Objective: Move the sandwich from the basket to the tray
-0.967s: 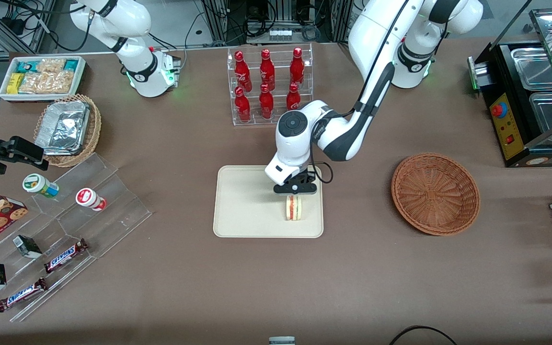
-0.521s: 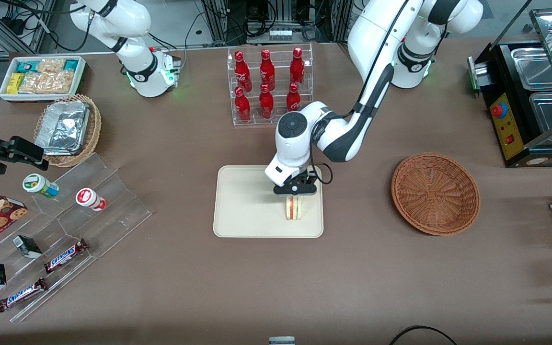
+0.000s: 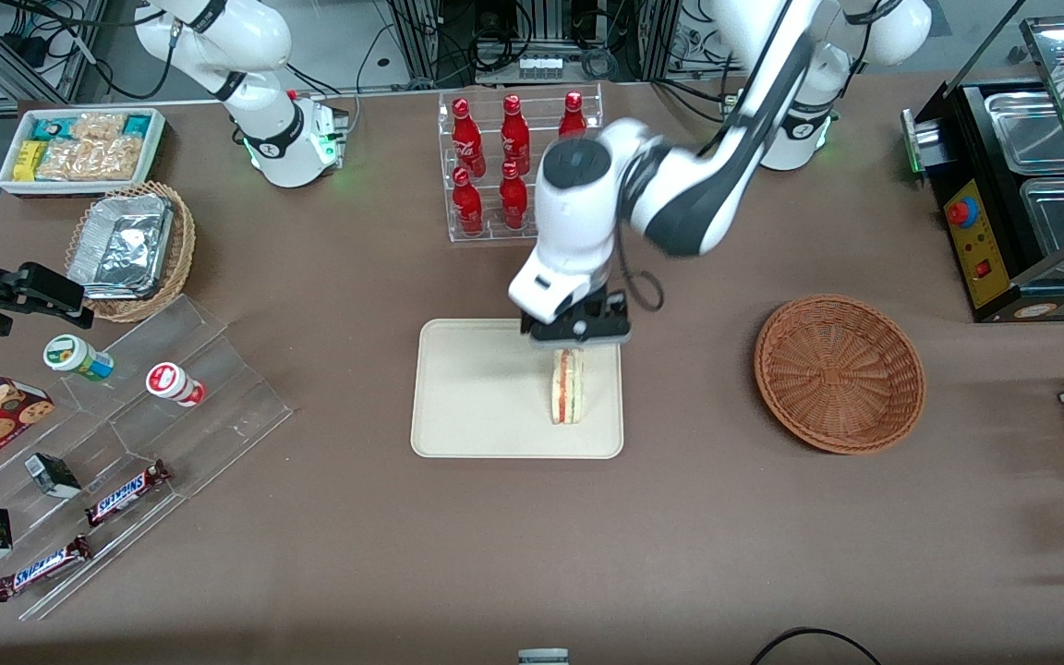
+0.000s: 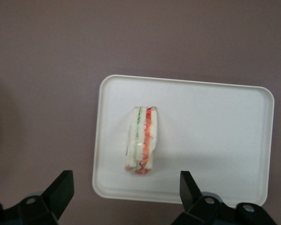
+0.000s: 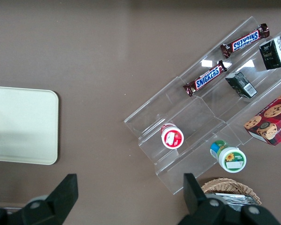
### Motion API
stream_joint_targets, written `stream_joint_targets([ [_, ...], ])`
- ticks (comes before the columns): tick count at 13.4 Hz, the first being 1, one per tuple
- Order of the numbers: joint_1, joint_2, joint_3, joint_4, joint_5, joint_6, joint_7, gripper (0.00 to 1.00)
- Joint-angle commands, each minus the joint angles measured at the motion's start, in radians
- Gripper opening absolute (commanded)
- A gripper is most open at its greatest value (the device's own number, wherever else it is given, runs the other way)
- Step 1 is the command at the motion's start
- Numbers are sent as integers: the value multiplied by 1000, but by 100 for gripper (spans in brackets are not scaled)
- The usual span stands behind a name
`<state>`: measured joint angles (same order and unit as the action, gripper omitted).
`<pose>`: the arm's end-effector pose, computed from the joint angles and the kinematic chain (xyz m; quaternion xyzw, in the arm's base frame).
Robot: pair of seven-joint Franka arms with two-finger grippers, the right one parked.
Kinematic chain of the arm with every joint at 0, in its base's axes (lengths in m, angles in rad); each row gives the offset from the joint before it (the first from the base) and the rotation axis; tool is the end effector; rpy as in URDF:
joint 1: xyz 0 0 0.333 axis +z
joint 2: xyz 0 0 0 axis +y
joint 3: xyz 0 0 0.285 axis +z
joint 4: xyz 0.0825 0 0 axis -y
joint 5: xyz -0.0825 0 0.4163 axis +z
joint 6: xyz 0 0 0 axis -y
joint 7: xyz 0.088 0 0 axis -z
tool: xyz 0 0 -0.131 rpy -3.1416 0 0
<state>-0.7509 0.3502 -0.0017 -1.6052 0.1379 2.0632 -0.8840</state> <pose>0.5135 -0.4669 0.3726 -0.9960 -0.0363 -0.0821 0.0032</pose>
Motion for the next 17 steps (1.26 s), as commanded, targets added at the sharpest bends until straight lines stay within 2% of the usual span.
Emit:
stream_joint_targets([
  [1,7,-138,9,-44,20,-109,-6,100],
  [4,31,-276,61,-85,19,-149,78,100],
  [8,33,-399,150,-99,11,-306,249,100],
  [12,34,-545,297,-199,11,-328,440,100],
  [17,34,-599,457,-213,9,-341,603,100],
])
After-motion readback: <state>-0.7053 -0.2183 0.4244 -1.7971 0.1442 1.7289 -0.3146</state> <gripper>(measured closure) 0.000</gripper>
